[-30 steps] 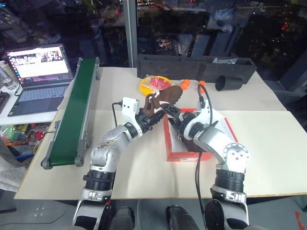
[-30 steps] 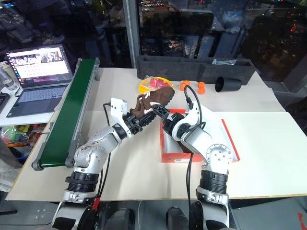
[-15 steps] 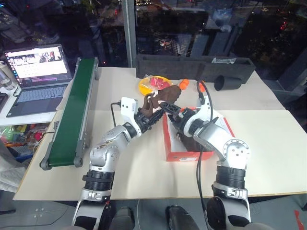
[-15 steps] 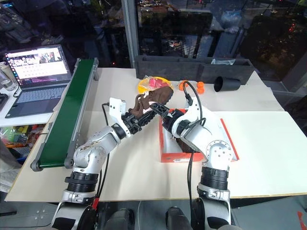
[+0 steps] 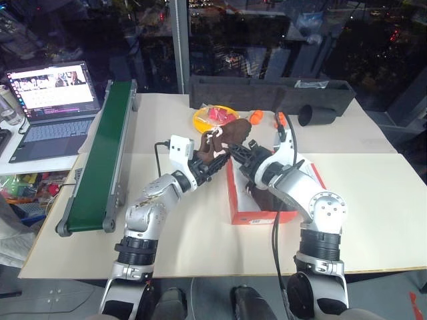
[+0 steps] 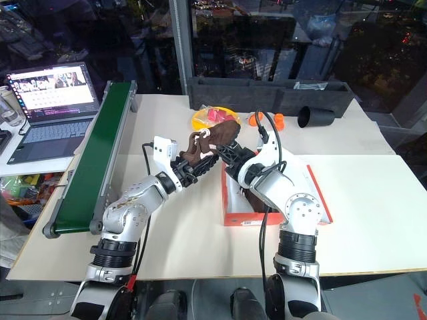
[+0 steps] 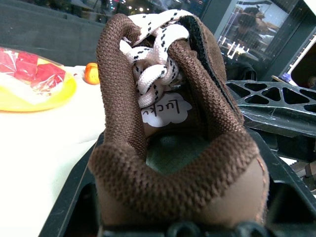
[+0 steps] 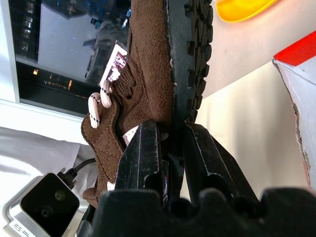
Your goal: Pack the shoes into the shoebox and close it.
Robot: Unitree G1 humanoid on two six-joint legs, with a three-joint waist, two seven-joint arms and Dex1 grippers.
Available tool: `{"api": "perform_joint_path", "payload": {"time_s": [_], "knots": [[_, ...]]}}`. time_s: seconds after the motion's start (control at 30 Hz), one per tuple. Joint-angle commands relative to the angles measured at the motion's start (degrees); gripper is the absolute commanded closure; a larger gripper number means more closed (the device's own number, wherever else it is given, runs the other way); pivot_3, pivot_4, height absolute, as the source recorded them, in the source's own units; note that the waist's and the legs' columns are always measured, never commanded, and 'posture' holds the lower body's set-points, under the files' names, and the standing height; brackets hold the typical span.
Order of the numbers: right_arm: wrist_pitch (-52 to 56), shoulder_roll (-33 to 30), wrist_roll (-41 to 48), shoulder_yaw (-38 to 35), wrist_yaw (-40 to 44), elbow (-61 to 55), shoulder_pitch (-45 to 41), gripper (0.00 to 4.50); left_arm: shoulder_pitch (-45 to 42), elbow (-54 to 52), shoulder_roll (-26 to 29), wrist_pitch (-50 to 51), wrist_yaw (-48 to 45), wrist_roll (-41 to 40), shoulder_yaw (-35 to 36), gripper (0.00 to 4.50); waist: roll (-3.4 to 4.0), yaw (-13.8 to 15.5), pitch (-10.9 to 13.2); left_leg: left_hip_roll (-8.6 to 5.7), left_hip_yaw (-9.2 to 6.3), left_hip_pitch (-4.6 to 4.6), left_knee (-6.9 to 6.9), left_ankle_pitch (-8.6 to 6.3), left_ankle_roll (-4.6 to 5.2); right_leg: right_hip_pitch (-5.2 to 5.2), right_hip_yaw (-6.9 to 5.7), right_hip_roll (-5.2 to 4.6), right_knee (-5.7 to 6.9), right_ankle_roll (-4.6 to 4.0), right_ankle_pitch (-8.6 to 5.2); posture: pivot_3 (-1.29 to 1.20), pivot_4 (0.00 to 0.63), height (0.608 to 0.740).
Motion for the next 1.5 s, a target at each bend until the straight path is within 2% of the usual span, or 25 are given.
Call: {"api": "perform_joint_path", "payload": {"time_s": [0.03,0.1,0.17,0.23,0.33,0.4,0.5,0.7,0.9,1.03,1.13,1.5], "knots": [[-8.46,-0.12,-5.38,-1.77,0.35,-4.08,-2.71,4.13,-0.54,-2.76,1.82,-4.16,-2.6,4.26,-4.27,0.79,0.0,0.0,0.0,0.0,0.0,0.0,0.0,0.0,0.0,-0.01,0.0,0.0,0.0,0.0,0.0,0.0,0.15,0.713],[-13.85,-1.45,-9.85,-4.15,-0.65,-4.4,-4.21,4.13,-0.49,-2.68,1.9,-2.84,-2.66,3.39,-3.78,0.02,0.01,0.04,0.01,0.0,0.0,0.0,0.0,0.0,0.0,-0.02,0.0,0.0,0.0,0.0,0.0,0.0,0.15,0.713],[-15.86,-4.08,-13.26,-5.19,-0.95,-4.47,-5.37,4.13,-0.35,-2.4,2.05,-2.66,-2.81,3.06,-3.19,0.02,0.02,0.43,0.01,-0.03,0.0,-0.06,0.0,0.0,0.0,-0.03,-0.01,-0.03,-0.01,0.01,0.0,0.0,0.15,0.713],[-13.9,-9.43,-16.84,-3.43,1.31,-4.87,-6.45,4.13,0.06,-2.01,2.63,-2.85,-2.97,3.66,-3.21,0.02,0.02,0.49,0.01,-0.03,0.0,-0.09,0.0,0.0,0.0,-0.03,-0.02,-0.05,-0.06,0.01,0.0,0.0,0.15,0.713],[-5.72,-18.71,-17.93,1.57,8.1,-5.54,-8.3,4.13,0.63,-1.36,3.11,-3.29,-3.04,4.46,-3.55,0.02,0.06,0.21,0.03,-0.03,0.06,-0.14,-0.05,-0.03,0.05,-0.12,0.04,-0.06,-0.09,0.01,-0.01,0.0,0.15,0.713],[6.84,-25.85,-15.37,6.43,12.55,-4.83,-9.23,4.13,0.78,-1.28,2.86,-3.3,-3.24,4.44,-3.66,0.02,0.15,-0.19,0.06,-0.02,0.13,-0.13,-0.1,-0.05,0.08,-0.2,0.14,-0.03,-0.08,0.01,-0.01,0.0,0.15,0.713],[16.64,-28.31,-8.46,3.23,11.33,-0.14,-10.72,4.13,0.82,-0.47,2.16,-3.52,-3.26,4.65,-3.79,0.02,0.14,-0.37,0.06,0.09,0.17,-0.04,-0.14,-0.08,0.13,-0.2,0.24,0.09,-0.02,-0.04,-0.04,0.0,0.15,0.713],[27.69,-35.36,-11.1,4.25,15.32,5.05,-12.3,4.13,0.99,0.16,1.98,-4.26,-4.27,5.08,-4.03,0.02,0.15,0.63,0.07,-0.04,0.17,-0.11,-0.04,-0.07,0.14,-0.16,0.21,-0.04,-0.06,-0.05,-0.04,0.0,0.15,0.713],[32.43,-36.1,-15.62,8.14,20.45,4.17,-11.25,4.13,1.64,0.08,3.22,-5.78,-5.65,5.71,-4.18,0.02,0.15,0.33,0.06,-0.03,0.2,-0.14,-0.06,-0.12,0.21,-0.19,0.23,-0.03,-0.12,0.0,-0.07,0.0,0.15,0.713],[34.3,-34.04,-18.21,8.97,22.03,4.22,-11.64,4.13,3.38,1.79,7.43,-10.62,-8.72,11.03,-7.51,0.02,0.16,0.16,0.06,-0.03,0.19,-0.1,-0.06,-0.12,0.21,-0.17,0.25,-0.02,-0.07,0.0,-0.07,0.0,0.15,0.713],[35.29,-33.19,-20.63,10.0,23.47,4.34,-12.12,4.13,3.89,2.49,9.0,-12.56,-11.06,11.22,-7.61,0.02,0.16,0.2,0.06,-0.04,0.19,-0.09,-0.06,-0.11,0.21,-0.16,0.24,-0.02,-0.06,-0.01,-0.07,0.0,0.15,0.713],[38.04,-31.75,-27.84,13.57,29.99,3.83,-13.44,4.13,3.84,3.42,7.27,-14.28,-13.19,11.45,-8.29,0.02,0.16,0.46,0.06,-0.03,0.19,-0.13,-0.05,-0.11,0.21,-0.18,0.21,-0.03,-0.07,0.0,-0.07,0.0,0.15,0.713]]}}
